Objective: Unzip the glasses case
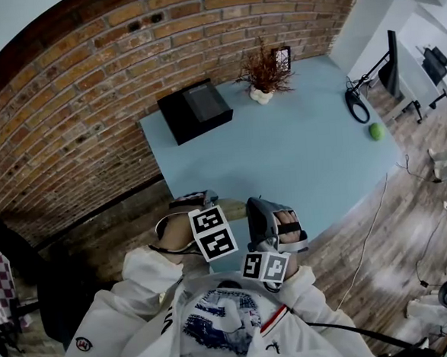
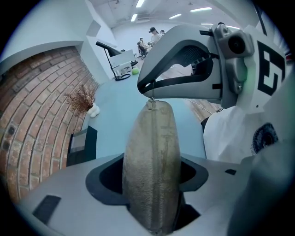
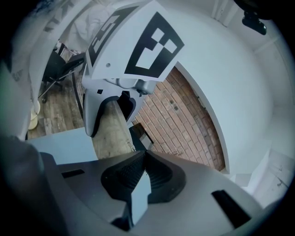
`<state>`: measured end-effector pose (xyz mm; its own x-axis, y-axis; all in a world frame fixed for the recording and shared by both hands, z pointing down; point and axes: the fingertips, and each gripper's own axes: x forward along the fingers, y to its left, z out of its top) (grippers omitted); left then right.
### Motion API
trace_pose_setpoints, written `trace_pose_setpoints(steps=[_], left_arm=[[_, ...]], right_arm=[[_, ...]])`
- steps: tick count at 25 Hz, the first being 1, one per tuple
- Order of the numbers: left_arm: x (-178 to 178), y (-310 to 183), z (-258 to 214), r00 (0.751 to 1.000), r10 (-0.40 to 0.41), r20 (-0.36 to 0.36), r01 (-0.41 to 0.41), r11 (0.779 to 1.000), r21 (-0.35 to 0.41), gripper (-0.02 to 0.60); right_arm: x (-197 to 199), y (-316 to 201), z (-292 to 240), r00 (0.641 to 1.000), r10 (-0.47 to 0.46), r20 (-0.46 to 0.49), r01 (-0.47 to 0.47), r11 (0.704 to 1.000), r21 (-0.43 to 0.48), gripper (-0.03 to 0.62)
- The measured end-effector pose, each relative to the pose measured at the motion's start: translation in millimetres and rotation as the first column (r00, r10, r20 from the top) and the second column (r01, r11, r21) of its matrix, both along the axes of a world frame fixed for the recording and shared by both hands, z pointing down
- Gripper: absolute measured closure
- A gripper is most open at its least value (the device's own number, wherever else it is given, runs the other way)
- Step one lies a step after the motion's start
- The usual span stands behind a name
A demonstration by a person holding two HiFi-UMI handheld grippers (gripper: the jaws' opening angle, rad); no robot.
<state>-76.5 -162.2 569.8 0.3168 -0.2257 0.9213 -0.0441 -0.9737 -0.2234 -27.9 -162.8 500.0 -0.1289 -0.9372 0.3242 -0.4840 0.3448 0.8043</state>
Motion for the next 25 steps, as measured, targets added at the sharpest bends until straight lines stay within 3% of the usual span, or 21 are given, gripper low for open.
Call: trace_pose_setpoints(steps=[12,15,19,25], left_arm=[[-5.5,10.4,-8.6,0.994,-0.035,-0.103,0.036,0.999,0.008,0.290],[-7.7,16.4,-6.9,0.990,-0.050,-0.131,0.051,0.999,0.002,0.290],[-9.5,21.6,-1.9,0.984,-0.082,-0.156,0.080,0.997,-0.019,0.290],[-7.1,22.2,-12.5,0.943,-0.188,-0.276,0.180,0.982,-0.057,0.290]], right_arm=[[-9.4,12.5,-9.2,0.998,-0.051,0.030,0.051,0.999,-0.007,0.574],[-11.0,17.5,-8.3,0.993,-0.056,0.108,0.060,0.998,-0.035,0.567],[-4.9,22.0,-7.8,0.974,-0.034,0.222,0.058,0.993,-0.101,0.476],[16.8,34.1,-13.4,0.912,0.019,0.410,0.044,0.989,-0.142,0.471]])
